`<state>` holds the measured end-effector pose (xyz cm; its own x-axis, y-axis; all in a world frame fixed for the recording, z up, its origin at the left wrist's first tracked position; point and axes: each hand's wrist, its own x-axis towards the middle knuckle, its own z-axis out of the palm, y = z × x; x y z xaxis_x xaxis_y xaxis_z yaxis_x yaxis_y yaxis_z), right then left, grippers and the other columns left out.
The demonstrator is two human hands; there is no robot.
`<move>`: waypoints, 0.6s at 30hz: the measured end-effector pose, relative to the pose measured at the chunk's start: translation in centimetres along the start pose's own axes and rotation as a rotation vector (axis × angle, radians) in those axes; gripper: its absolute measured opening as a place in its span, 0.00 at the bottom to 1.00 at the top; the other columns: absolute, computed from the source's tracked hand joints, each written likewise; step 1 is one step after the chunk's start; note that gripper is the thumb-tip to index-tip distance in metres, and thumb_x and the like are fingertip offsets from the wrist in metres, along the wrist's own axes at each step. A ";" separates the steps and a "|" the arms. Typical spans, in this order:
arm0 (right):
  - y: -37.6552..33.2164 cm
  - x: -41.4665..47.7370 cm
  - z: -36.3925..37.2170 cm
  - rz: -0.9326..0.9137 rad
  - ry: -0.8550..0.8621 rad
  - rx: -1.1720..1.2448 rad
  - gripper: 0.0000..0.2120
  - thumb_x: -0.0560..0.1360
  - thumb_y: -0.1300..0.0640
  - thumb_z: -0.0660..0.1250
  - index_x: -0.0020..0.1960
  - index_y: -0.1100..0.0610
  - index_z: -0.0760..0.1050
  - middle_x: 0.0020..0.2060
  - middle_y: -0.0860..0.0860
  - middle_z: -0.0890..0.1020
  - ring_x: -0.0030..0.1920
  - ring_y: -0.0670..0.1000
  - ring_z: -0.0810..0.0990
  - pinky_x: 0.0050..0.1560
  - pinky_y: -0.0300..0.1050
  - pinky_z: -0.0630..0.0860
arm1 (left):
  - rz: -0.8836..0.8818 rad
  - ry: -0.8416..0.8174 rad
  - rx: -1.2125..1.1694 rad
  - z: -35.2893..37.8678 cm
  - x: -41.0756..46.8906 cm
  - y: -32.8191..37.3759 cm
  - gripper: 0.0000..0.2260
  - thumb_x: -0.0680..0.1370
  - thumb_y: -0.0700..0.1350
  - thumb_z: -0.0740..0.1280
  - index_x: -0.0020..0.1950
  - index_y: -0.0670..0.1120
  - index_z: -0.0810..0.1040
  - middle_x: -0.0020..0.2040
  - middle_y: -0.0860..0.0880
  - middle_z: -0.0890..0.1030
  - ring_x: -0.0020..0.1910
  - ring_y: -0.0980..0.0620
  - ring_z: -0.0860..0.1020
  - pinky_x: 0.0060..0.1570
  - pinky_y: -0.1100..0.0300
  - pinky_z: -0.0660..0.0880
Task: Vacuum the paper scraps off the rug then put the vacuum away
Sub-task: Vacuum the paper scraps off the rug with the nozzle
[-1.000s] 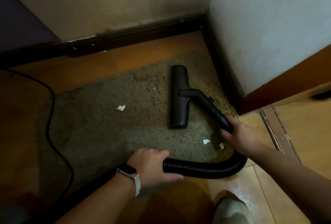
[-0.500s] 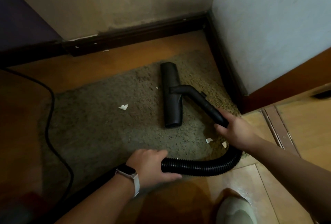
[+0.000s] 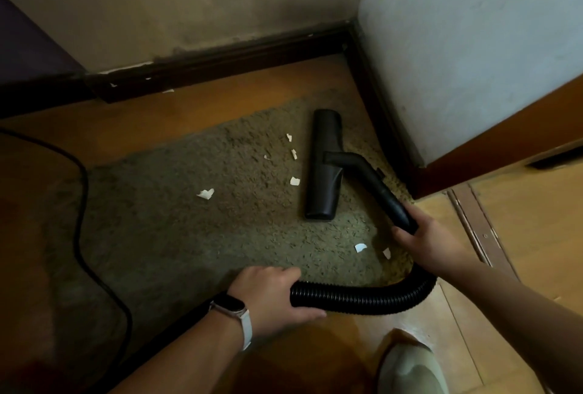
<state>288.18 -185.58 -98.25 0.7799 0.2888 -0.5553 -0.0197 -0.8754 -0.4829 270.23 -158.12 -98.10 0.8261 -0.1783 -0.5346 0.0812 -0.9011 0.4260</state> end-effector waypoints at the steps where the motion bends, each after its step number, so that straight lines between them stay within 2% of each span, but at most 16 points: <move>1: -0.3 0.7 0.0 0.005 -0.016 -0.027 0.26 0.80 0.51 0.66 0.75 0.45 0.63 0.50 0.47 0.79 0.46 0.46 0.80 0.46 0.45 0.78 | -0.014 -0.003 -0.001 -0.2 -0.1 -0.2 0.29 0.65 0.81 0.51 0.47 0.58 0.68 0.41 0.59 0.74 0.40 0.60 0.74 0.39 0.61 0.71; 3: -1.0 2.1 0.2 0.007 -0.045 -0.064 0.28 0.80 0.49 0.66 0.77 0.45 0.60 0.54 0.49 0.80 0.49 0.47 0.81 0.51 0.48 0.79 | -0.044 -0.006 -0.006 -0.5 -0.3 -0.8 0.31 0.65 0.81 0.52 0.50 0.57 0.71 0.43 0.59 0.76 0.42 0.59 0.75 0.44 0.60 0.75; 5: -1.9 3.6 0.5 -0.029 -0.059 -0.096 0.29 0.79 0.48 0.66 0.77 0.44 0.60 0.54 0.48 0.80 0.48 0.47 0.81 0.52 0.50 0.80 | -0.067 0.007 -0.009 -0.8 -0.5 -1.2 0.31 0.66 0.80 0.53 0.51 0.57 0.71 0.44 0.59 0.76 0.43 0.58 0.76 0.46 0.59 0.76; 10: -3.9 6.5 0.9 -0.090 -0.062 -0.179 0.31 0.78 0.45 0.67 0.78 0.42 0.58 0.44 0.44 0.79 0.42 0.44 0.80 0.44 0.44 0.78 | -0.114 0.079 -0.010 -1.1 -0.8 -1.6 0.29 0.67 0.80 0.55 0.48 0.57 0.71 0.40 0.59 0.75 0.40 0.59 0.75 0.41 0.60 0.75; 18: -6.6 8.3 1.3 -0.241 -0.102 -0.254 0.26 0.78 0.46 0.67 0.73 0.38 0.62 0.40 0.39 0.78 0.39 0.39 0.77 0.34 0.35 0.69 | -0.156 0.125 -0.002 -1.1 -1.6 -2.0 0.31 0.65 0.81 0.51 0.46 0.56 0.70 0.39 0.58 0.75 0.38 0.59 0.75 0.38 0.61 0.73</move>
<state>293.98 -176.94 -100.59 0.6764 0.5249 -0.5167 0.3234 -0.8419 -0.4320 269.39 -155.62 -97.26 0.8663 0.0139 -0.4993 0.2145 -0.9131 0.3466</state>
